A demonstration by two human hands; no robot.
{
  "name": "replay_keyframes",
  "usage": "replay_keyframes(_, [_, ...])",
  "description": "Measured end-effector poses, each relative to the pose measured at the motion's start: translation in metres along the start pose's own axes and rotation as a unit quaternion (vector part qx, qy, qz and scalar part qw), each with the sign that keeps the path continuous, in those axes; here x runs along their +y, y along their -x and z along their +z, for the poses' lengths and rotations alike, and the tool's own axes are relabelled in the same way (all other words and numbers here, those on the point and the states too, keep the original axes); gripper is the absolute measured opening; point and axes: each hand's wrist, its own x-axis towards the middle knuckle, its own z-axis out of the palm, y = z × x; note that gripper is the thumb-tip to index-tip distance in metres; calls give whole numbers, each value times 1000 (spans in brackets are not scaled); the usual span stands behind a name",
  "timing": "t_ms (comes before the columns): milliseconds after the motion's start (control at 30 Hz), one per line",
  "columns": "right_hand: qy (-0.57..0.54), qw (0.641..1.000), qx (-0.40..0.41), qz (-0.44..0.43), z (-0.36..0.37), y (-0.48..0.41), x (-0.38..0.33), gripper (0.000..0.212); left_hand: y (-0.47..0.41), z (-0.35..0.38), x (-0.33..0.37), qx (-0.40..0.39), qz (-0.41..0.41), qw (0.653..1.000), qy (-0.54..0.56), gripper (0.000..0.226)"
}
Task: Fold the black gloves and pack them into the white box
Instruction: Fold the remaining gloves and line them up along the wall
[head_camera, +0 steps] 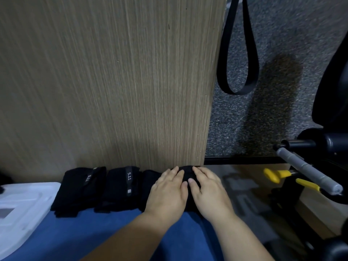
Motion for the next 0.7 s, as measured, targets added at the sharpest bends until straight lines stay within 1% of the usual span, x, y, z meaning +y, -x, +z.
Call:
replay_keyframes(200, [14, 999, -27, 18, 4, -3, 2, 49, 0, 4, -1, -21, -18, 1000, 0, 49])
replay_keyframes(400, [25, 999, -33, 24, 4, -2, 1, 49, -2, -1, 1, -46, -17, 999, -9, 50])
replay_keyframes(500, [17, 1000, -14, 17, 1, -1, -2, 49, -5, -8, 3, -52, -9, 999, -9, 51])
replay_keyframes(633, [21, 1000, 21, 8, -5, 2, -7, 48, -8, -20, 6, -36, 12, 999, 0, 51])
replay_keyframes(700, [26, 998, 48, 4, -9, 4, -11, 55, -8, -26, 5, -24, 20, 999, 10, 50])
